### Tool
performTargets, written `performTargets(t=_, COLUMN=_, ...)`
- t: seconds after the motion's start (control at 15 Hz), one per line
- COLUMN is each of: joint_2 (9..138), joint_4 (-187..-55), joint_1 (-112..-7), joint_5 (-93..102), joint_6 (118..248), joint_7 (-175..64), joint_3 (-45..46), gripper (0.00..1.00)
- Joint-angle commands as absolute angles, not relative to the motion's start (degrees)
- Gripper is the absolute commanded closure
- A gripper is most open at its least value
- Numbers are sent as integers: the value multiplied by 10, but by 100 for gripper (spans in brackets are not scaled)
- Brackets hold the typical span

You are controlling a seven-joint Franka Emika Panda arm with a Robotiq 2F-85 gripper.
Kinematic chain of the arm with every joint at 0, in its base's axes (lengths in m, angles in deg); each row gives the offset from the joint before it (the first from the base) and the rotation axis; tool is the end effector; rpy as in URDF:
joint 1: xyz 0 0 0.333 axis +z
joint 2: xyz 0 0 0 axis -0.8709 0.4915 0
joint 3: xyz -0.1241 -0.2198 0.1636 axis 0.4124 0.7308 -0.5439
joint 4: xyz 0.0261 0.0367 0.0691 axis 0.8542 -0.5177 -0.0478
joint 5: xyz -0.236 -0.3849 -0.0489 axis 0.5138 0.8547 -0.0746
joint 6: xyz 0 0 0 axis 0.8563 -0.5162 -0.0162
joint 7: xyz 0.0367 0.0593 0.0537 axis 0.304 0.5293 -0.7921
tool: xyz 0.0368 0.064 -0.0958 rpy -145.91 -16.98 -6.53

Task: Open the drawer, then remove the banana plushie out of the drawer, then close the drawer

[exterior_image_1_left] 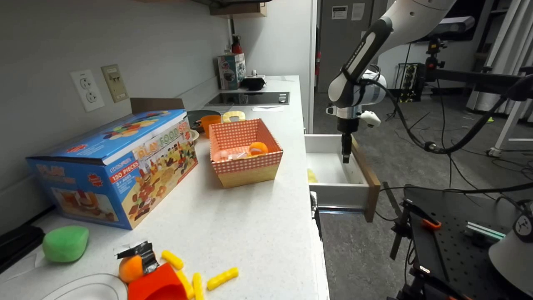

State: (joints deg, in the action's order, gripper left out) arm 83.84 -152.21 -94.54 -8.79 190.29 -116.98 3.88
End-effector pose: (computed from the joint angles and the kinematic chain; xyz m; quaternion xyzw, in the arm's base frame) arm 0.4284 -0.3810 0.0874 -0.9953 -0.0668 0.0262 0.0658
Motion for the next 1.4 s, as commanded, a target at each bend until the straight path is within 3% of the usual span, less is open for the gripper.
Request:
performTargets(t=0.0, joint_2=822, joint_4=-1554, joint_1=-940, joint_5=-75, joint_6=1870, joint_7=-1151, joint_3=65, gripper=0)
performTargets(t=0.6, joint_2=791, joint_4=-1584, joint_1=-924, joint_5=-51, joint_6=1897, joint_7=-1128, joint_3=93, gripper=0)
performTargets(t=1.33, joint_2=660, joint_4=-1644, joint_1=-853, joint_5=1, joint_6=1950, joint_7=-1103, joint_3=92, gripper=0)
